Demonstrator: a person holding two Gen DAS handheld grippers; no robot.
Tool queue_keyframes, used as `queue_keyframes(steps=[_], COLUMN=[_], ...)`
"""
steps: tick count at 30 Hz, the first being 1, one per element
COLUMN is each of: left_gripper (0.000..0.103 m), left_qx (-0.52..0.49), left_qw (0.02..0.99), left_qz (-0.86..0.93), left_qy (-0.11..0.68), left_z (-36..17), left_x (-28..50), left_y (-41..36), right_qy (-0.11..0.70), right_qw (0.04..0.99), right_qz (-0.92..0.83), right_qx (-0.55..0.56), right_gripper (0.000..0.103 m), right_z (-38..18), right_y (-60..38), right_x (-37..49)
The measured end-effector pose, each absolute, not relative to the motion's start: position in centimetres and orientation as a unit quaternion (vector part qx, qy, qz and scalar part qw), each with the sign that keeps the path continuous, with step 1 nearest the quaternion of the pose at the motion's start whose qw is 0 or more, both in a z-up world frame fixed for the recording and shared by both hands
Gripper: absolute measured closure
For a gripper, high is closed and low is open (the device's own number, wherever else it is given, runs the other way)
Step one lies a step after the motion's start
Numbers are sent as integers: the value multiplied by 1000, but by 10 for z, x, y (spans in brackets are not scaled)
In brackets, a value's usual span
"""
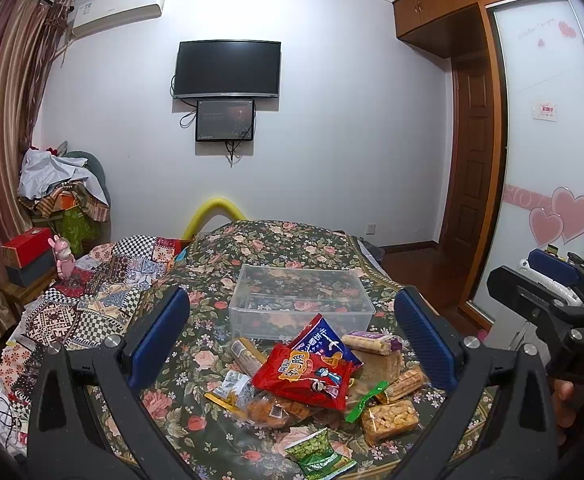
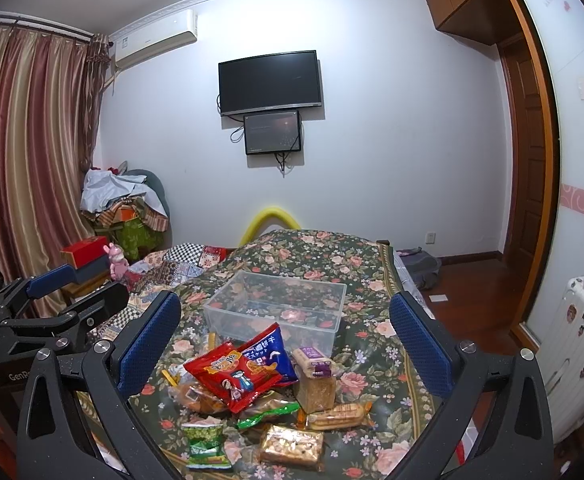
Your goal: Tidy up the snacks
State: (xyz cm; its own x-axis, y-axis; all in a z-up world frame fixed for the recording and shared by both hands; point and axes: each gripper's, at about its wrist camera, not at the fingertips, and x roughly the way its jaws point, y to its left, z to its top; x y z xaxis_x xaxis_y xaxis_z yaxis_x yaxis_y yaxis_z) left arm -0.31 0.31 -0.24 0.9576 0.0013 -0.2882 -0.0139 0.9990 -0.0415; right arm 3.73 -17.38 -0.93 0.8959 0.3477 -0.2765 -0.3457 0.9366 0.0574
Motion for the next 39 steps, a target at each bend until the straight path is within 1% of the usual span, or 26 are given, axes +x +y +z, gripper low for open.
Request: queue_keyframes(steps=[24, 33, 37, 39], left_gripper=[0, 0, 13, 17], left_qx=[-9, -11, -11, -11], left_qw=[988, 981, 973, 968], left_qz=[2, 0, -6, -10], left_qy=[153, 193, 230, 251], left_z=[-5, -28, -45, -55], left_x=[4, 24, 35, 40], left_y=[0, 14, 19, 19], right_qy=[144, 190, 228, 242], right_qw=[973, 968, 959, 955], right_qz=[178, 163, 167, 169], right_qx=[16, 15, 21, 22], right_gripper=[0, 0, 0, 0], right_z=[-9, -34, -53, -61], right_y=[-177, -183, -191, -193], right_x=[38, 58, 72, 75])
